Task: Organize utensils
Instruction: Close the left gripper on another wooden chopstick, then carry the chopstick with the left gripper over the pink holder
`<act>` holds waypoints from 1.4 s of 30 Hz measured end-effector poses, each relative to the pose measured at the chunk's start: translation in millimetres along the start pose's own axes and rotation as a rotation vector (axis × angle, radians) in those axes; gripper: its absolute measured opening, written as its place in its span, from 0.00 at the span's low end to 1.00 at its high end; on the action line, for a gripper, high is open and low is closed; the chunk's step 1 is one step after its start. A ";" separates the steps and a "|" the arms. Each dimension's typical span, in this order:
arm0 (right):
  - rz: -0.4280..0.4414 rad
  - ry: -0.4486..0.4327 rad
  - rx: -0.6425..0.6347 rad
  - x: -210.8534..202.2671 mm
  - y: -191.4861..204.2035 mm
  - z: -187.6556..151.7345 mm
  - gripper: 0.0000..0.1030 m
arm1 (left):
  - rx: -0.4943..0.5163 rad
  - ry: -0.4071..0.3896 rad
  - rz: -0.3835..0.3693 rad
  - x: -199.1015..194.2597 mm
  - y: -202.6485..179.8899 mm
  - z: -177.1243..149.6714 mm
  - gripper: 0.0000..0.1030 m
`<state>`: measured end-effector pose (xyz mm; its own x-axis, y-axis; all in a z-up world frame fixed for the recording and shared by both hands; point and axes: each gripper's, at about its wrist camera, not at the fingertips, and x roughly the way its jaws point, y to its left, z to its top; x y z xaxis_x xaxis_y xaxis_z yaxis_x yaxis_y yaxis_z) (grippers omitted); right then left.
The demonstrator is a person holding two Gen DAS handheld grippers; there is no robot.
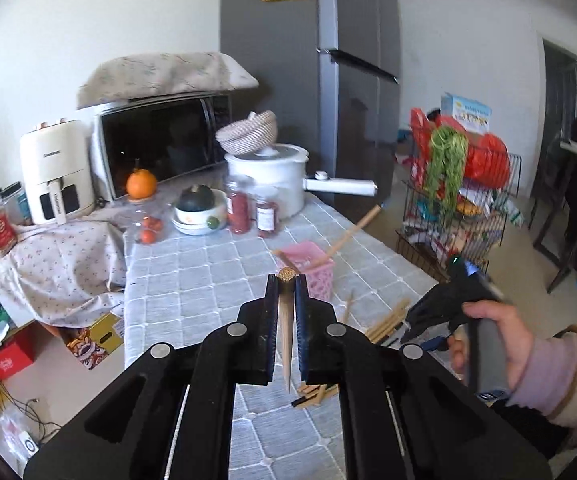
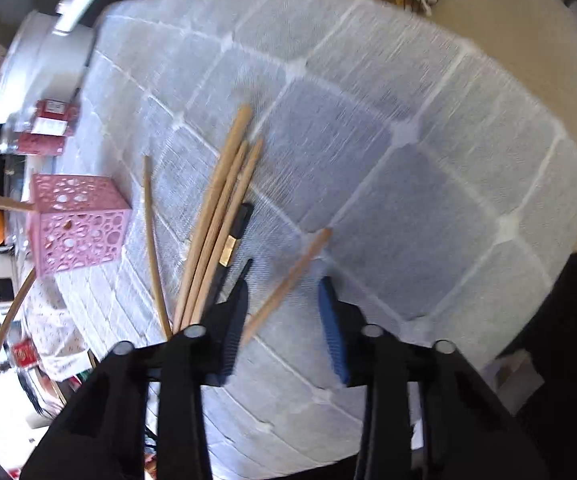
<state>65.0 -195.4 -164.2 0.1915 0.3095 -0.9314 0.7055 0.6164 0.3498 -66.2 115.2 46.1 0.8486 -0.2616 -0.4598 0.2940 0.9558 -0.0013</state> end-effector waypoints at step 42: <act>0.423 -0.774 -0.816 -322.2 135.0 -78.5 0.05 | -0.253 -0.240 0.003 55.6 -0.9 133.8 0.07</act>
<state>45.0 -155.1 191.0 0.8601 0.2533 -0.4428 -0.0987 0.9342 0.3427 39.6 81.9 139.4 0.9374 -0.2539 -0.2383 0.1983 0.9518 -0.2340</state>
